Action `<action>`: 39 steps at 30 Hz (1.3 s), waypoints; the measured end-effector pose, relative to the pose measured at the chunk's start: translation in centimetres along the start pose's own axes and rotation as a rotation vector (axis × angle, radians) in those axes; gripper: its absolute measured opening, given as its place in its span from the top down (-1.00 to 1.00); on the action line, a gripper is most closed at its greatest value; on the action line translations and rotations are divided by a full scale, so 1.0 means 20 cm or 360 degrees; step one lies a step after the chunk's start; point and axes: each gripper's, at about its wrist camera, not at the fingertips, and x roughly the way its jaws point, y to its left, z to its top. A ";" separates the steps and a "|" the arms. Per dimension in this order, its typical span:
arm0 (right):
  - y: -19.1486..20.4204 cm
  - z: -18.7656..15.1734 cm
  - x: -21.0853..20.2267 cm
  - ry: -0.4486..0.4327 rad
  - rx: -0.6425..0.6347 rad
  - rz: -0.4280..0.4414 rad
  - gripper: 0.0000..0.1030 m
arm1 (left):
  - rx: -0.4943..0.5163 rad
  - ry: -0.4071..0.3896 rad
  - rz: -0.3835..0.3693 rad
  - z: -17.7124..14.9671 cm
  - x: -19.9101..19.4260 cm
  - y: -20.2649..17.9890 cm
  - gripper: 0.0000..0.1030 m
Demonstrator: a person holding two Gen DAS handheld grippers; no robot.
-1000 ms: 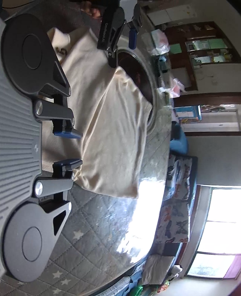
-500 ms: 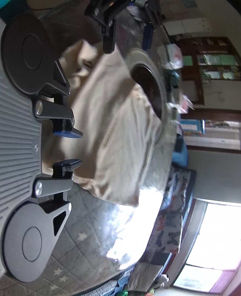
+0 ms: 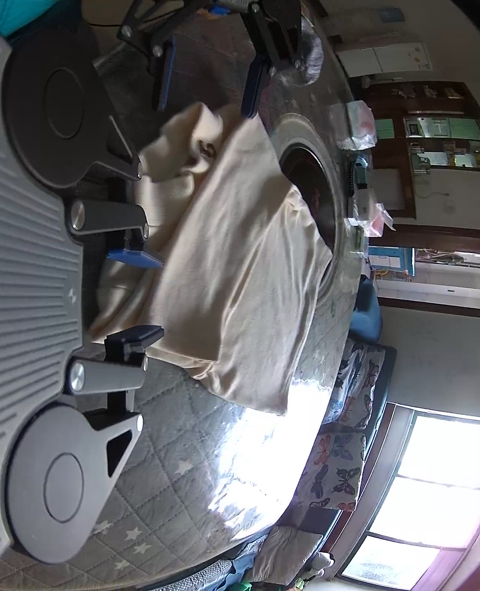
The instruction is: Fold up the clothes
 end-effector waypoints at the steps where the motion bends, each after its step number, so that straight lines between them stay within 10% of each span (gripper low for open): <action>1: 0.00 -0.01 -0.01 0.0003 -0.0007 0.0000 0.29 | 0.0006 0.0002 -0.0010 0.00 0.01 0.00 -0.09; 6: 0.04 -0.04 -0.05 0.0020 -0.0094 0.0004 0.23 | -0.0077 -0.0006 -0.0048 0.02 0.03 0.05 0.54; 20: 0.20 -0.04 0.02 -0.0073 -0.0475 0.0082 -0.14 | -0.0505 -0.0035 -0.0083 0.13 0.18 0.36 0.68; 29: 0.12 0.06 0.15 -0.0049 -0.0302 0.0181 0.64 | -0.0573 -0.0001 -0.0116 0.10 0.17 0.43 0.61; 39: 0.03 0.14 0.16 -0.0041 -0.0097 0.0235 0.75 | -0.0344 0.0021 -0.0029 0.02 0.01 0.33 0.24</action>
